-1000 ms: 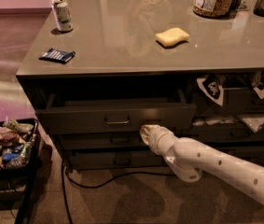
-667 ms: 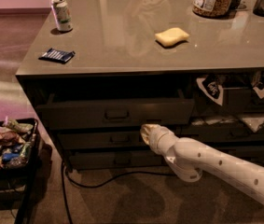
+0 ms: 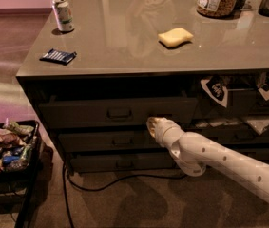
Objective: Close top drawer
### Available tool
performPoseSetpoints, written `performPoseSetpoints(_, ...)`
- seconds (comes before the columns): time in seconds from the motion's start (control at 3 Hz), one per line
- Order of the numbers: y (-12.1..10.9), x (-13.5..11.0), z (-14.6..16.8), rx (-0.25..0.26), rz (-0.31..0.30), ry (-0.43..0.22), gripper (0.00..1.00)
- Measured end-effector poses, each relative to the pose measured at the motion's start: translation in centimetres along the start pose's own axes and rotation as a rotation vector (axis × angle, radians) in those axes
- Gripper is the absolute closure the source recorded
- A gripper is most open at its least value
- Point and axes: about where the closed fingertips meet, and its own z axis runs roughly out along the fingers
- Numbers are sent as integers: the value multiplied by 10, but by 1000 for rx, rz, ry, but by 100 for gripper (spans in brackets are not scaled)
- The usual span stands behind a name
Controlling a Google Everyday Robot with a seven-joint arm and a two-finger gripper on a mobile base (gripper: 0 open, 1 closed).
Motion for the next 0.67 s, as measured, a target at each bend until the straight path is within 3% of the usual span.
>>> performPoseSetpoints(0.67,-45,11,8,82,-45,31,100)
